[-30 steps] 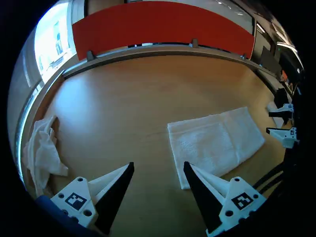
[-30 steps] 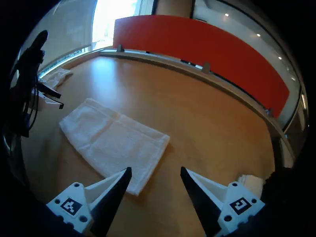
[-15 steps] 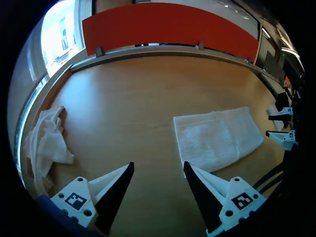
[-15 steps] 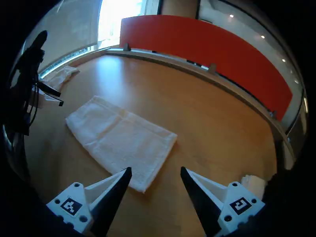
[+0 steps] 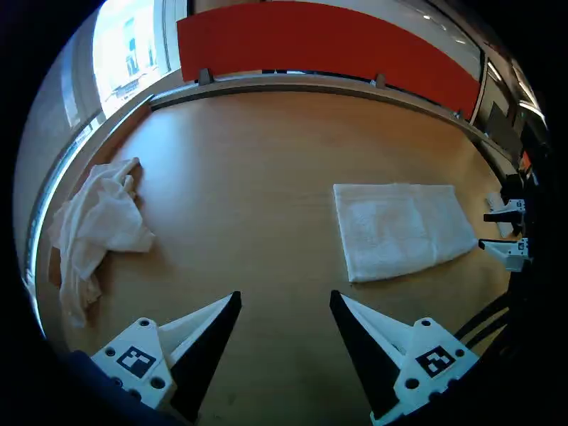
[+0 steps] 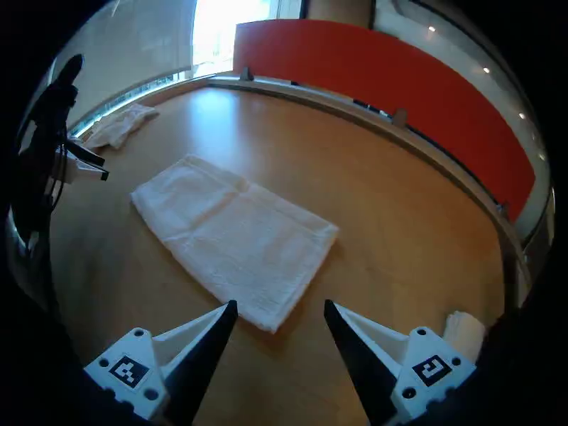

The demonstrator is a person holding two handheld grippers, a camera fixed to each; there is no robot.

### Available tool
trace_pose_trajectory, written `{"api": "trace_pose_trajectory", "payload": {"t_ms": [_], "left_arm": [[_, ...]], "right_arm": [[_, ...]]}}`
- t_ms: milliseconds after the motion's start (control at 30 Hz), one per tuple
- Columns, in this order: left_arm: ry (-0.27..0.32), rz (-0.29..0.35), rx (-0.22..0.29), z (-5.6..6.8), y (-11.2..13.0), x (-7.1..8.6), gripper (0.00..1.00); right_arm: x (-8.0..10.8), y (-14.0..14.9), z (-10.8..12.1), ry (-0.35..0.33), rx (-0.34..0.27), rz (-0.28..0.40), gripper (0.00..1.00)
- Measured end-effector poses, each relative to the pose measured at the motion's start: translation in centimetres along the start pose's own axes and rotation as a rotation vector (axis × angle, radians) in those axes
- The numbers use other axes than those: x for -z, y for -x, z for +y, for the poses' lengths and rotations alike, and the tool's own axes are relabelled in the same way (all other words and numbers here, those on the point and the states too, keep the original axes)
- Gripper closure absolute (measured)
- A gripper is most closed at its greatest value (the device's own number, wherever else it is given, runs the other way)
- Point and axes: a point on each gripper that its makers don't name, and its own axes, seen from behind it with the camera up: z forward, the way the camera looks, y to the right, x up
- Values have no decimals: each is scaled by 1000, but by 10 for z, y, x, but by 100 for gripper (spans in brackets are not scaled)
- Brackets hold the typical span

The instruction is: Fold towel

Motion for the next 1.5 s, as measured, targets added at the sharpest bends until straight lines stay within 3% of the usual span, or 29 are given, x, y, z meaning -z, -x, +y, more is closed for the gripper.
{"api": "trace_pose_trajectory", "payload": {"t_ms": [267, 533, 767, 967, 1100, 1267, 1500], "left_arm": [[-15, -9, 20, -8, 13, 10, 7], [-23, -20, 34, -13, 25, 18, 7], [-29, -31, 44, -17, 34, 18, 7], [-31, -33, 43, -18, 36, 18, 7], [-32, -35, 45, -19, 37, 18, 7], [-35, -37, 43, -21, 38, 19, 7], [-36, -38, 44, -21, 39, 20, 7]], "right_arm": [[-3, 3, -1, -24, 16, -15, 10], [-7, 21, -10, -93, 29, -73, 37], [-9, 28, -9, -117, 38, -101, 47], [-10, 29, -7, -120, 53, -110, 72], [-11, 29, -8, -123, 51, -111, 77], [-12, 30, -8, -121, 53, -109, 92], [-9, 23, -8, -114, 67, -95, 96]]}}
